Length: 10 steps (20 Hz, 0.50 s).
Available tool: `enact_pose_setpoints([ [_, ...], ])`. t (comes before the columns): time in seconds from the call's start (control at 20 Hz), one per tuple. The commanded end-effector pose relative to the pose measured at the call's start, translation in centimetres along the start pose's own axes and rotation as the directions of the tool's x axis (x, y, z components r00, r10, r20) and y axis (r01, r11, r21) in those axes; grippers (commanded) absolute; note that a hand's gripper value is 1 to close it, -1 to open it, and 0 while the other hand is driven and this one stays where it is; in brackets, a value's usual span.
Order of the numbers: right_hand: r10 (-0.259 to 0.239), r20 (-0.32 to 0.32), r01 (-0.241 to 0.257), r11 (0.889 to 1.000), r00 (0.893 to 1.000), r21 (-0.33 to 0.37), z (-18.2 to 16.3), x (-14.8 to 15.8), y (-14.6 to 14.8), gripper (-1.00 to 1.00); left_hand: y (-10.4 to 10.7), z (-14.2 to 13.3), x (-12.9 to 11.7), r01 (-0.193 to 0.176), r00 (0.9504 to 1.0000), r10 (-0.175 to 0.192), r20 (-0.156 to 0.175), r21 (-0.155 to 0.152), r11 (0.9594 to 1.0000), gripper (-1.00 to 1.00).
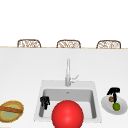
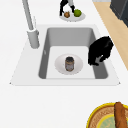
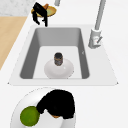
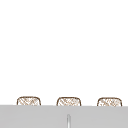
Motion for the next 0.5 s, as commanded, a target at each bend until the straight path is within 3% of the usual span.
enact_pose_setpoints([
  [0.0, -0.002, 0.001, 0.002, 1.0, 1.0, 0.0, 0.8, -0.1, -1.2, -1.0, 0.0, 0.0, 0.0, 0.0, 1.0, 0.0, 0.0, 0.0, 1.0, 0.0],
  [0.45, 0.027, 0.024, -0.028, 0.999, 0.999, 0.037, 3.0, -0.1, -3.9, -1.0, 0.0, 0.0, 0.0, 0.0, 1.0, 0.0, 0.0, 0.0, 1.0, 0.0],
])
